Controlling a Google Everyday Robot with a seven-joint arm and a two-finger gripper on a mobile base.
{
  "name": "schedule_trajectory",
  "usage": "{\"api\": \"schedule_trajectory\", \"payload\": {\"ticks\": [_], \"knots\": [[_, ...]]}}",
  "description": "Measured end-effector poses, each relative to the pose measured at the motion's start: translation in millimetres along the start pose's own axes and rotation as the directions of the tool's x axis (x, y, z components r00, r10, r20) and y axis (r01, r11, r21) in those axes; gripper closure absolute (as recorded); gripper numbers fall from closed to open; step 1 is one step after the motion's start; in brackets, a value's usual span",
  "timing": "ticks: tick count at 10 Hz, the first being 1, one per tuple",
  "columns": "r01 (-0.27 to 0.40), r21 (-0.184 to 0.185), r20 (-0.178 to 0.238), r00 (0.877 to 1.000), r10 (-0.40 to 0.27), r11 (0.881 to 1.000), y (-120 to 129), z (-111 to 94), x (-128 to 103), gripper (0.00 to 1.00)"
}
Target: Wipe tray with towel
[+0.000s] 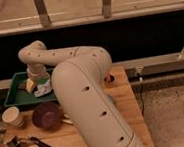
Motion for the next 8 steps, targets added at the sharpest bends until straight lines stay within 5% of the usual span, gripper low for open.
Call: {"api": "schedule_trajectory", "payload": {"ticks": [3, 8], "knots": [[0.037, -0.004, -0.058, 0.998, -0.037, 0.999, -5.8, 24.4, -5.4, 0.2], [0.021, -0.052, -0.024, 0.999, -0.022, 0.998, -29.3, 48.7, -13.5, 0.2]]}}
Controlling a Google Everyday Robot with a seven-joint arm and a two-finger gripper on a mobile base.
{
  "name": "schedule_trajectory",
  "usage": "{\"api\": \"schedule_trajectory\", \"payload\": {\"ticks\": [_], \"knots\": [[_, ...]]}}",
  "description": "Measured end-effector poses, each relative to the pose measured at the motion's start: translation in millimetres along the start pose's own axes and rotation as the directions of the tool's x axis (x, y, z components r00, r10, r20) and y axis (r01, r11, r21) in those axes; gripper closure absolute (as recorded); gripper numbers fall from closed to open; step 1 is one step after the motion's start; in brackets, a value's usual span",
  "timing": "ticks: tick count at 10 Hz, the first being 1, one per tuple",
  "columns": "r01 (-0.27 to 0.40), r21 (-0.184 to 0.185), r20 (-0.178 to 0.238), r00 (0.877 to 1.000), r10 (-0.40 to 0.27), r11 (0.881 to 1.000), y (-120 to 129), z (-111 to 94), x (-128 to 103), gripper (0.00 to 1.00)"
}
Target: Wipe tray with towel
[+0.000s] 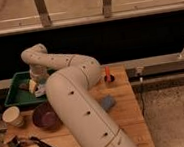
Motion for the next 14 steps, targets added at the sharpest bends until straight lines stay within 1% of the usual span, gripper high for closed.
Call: {"api": "schedule_trajectory", "payload": {"ticks": [1, 2, 4, 6, 7, 11, 12, 14], "knots": [[-0.012, -0.01, 0.018, 1.0, 0.012, 1.0, -4.3, 0.5, 1.6, 0.2], [-0.019, -0.013, 0.023, 1.0, 0.019, 1.0, -5.9, 1.4, 2.8, 0.2], [-0.017, -0.016, 0.022, 1.0, 0.017, 1.0, -2.0, 2.5, 1.2, 0.2], [-0.024, -0.017, 0.026, 0.999, 0.024, 1.0, -6.0, 1.5, 3.6, 0.2], [-0.022, -0.018, 0.022, 1.0, 0.022, 1.0, -5.1, 4.3, 7.0, 0.2], [-0.035, 0.029, 0.038, 0.999, 0.034, 0.999, -13.7, 3.4, 18.5, 0.2], [-0.035, 0.055, 0.042, 0.999, 0.032, 0.998, -14.6, 5.1, 20.1, 0.2], [-0.024, 0.069, 0.045, 0.999, 0.021, 0.997, -12.6, 7.5, 16.6, 0.2]]}}
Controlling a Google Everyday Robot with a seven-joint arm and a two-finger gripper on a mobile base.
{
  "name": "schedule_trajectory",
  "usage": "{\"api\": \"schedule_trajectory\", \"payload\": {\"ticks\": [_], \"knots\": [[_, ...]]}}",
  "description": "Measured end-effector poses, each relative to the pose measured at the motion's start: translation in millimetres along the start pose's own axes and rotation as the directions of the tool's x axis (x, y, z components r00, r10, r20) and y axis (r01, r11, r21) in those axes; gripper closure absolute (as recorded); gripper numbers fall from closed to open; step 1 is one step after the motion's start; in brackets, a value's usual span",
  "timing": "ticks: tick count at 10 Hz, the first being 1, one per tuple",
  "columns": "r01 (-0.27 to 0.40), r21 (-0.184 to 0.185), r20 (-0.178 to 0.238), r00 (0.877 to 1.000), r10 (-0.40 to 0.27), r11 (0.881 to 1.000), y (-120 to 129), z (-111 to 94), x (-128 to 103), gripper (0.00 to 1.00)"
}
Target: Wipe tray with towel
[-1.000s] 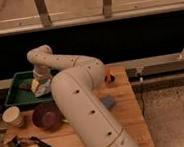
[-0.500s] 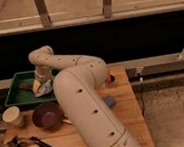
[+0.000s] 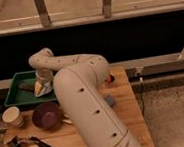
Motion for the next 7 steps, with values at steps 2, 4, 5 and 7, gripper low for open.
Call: {"api": "schedule_trajectory", "payload": {"ticks": [2, 4, 5, 7], "knots": [[0.007, 0.021, 0.017, 1.0, -0.007, 1.0, -0.6, 2.6, -7.1, 0.2], [0.005, 0.025, 0.026, 1.0, -0.005, 1.0, 0.4, 8.3, -12.8, 0.2], [-0.001, 0.021, 0.023, 1.0, 0.0, 1.0, 0.9, 15.9, -14.4, 0.2], [-0.006, 0.012, 0.011, 1.0, 0.006, 1.0, 0.1, 27.0, -14.2, 0.2]]}}
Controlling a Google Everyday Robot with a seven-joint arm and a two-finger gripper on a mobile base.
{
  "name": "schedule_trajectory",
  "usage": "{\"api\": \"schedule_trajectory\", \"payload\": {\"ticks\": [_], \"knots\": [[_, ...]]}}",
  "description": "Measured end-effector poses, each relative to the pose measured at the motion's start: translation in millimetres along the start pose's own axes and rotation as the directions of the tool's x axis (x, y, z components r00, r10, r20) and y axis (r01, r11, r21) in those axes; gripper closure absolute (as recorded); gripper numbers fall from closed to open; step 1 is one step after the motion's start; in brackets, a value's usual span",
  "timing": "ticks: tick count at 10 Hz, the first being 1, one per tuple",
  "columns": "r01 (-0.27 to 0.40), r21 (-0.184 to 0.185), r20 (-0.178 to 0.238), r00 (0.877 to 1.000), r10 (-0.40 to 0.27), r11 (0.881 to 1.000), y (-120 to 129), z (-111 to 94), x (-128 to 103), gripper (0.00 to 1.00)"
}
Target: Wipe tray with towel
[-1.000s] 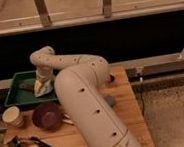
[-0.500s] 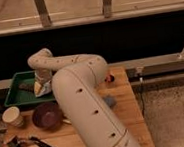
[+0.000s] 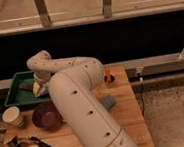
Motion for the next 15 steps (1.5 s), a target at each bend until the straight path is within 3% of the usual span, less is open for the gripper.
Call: {"api": "schedule_trajectory", "payload": {"ticks": [3, 8, 10, 12, 15], "knots": [[-0.015, -0.018, -0.029, 0.999, 0.014, 1.0, 0.3, 19.0, 7.1, 0.27], [0.011, 0.011, 0.0, 1.0, -0.011, 1.0, 10.9, -11.5, -0.3, 0.8], [0.021, 0.011, -0.002, 1.0, -0.021, 1.0, 14.2, -13.7, -0.4, 0.96], [0.028, 0.008, -0.028, 0.999, -0.028, 1.0, 19.6, -14.1, 3.6, 1.0], [-0.008, 0.016, -0.08, 0.997, 0.009, 1.0, 14.1, -21.6, 27.4, 1.0]]}}
